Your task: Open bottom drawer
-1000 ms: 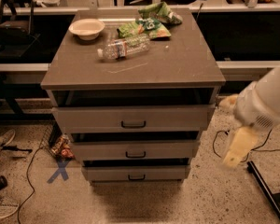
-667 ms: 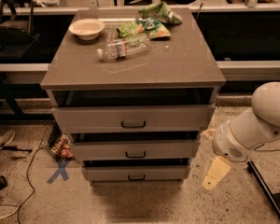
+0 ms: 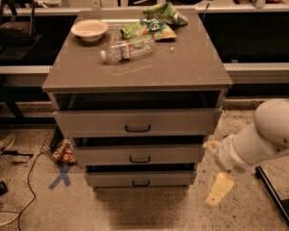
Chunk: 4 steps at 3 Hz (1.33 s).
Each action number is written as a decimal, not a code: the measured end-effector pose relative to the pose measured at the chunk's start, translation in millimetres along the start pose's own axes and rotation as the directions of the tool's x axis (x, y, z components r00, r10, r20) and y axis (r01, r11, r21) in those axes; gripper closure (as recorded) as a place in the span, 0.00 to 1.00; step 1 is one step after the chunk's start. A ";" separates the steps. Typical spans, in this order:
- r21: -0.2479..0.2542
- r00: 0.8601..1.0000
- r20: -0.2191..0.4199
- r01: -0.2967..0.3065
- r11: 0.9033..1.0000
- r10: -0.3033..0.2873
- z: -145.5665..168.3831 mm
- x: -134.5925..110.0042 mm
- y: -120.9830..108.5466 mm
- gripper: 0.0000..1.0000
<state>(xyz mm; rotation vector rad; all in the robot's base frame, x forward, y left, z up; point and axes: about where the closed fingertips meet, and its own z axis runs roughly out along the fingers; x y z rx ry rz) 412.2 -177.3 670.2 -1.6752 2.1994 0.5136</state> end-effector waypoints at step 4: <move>-0.041 0.997 0.066 -0.026 0.999 0.029 177.6 69.6 -31.9 0.00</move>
Offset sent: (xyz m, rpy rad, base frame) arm 0.0534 0.0197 -0.2704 0.1179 0.0080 -0.0170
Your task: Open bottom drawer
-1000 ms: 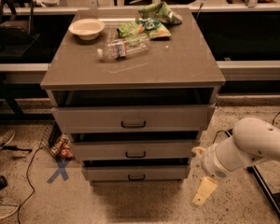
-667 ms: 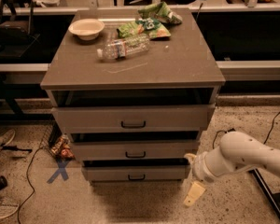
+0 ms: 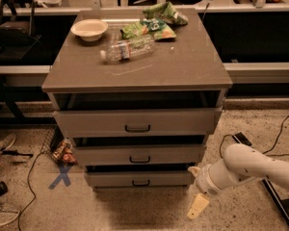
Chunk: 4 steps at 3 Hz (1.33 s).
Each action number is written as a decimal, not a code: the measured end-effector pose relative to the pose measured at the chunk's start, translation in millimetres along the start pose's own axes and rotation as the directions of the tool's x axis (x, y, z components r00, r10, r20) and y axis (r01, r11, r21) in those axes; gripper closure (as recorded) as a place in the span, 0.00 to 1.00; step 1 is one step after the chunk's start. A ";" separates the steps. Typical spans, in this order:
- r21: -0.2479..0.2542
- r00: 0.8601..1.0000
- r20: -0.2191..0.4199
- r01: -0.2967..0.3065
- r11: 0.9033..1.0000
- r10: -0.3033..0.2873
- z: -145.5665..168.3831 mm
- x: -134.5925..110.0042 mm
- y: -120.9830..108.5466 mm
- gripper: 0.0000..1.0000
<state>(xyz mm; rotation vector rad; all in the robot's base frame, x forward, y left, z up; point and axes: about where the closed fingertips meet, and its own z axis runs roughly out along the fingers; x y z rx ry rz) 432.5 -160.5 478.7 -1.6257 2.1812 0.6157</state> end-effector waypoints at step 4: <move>-0.071 0.995 -0.086 0.035 0.997 -0.041 162.2 106.6 -84.9 0.00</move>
Offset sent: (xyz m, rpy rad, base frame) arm 0.0413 -0.0284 -0.1617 -0.0970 -0.0185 0.0906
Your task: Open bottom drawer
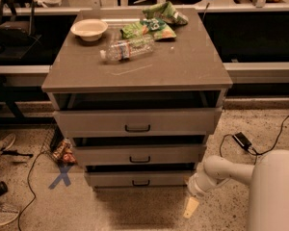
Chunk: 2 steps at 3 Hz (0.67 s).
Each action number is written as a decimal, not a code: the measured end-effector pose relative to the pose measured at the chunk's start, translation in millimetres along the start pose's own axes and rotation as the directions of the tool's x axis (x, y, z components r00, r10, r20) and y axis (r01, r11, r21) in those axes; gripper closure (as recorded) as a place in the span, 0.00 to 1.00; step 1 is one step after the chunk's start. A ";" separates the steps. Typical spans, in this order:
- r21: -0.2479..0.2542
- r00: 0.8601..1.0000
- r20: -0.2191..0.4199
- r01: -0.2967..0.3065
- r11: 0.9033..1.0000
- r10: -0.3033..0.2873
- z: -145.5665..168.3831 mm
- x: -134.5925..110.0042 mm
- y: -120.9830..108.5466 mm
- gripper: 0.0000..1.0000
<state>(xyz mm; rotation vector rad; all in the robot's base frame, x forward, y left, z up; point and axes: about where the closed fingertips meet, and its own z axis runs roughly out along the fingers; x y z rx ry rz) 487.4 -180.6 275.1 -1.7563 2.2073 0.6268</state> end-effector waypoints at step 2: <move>0.037 0.993 -0.043 0.114 0.993 -0.113 27.1 -5.4 -13.3 0.00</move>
Offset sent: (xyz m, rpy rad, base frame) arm 0.0261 0.0268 -0.0422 -0.0789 -0.1626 0.1595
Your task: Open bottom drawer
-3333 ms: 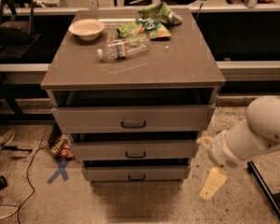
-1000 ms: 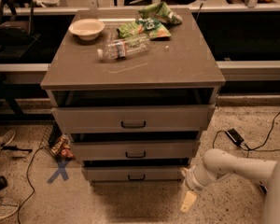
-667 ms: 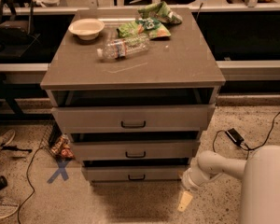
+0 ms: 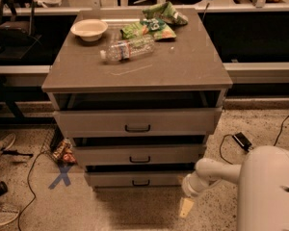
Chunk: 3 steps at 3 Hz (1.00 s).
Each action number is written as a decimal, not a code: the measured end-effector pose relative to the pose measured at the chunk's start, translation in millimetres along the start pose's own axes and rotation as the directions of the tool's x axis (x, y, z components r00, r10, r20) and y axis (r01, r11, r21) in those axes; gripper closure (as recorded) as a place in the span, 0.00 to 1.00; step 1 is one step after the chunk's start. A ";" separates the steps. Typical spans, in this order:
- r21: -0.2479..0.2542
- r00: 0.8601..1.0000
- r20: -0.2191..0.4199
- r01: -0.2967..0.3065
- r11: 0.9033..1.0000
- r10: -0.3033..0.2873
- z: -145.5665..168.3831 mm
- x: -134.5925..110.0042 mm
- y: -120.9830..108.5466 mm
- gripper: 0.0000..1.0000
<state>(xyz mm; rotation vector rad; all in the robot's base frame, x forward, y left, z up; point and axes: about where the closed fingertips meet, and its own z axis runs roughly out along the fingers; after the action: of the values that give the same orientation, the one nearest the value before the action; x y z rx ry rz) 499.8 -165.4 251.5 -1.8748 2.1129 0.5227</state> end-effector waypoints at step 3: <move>0.118 0.972 -0.086 0.228 0.967 -0.219 41.8 -34.5 -47.6 0.00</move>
Offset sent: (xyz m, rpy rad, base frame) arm 0.0387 0.0313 -0.0253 -0.0721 -0.1769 0.1575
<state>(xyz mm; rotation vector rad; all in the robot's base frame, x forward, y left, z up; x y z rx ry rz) 549.8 -121.0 224.4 -2.0511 1.8940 0.2668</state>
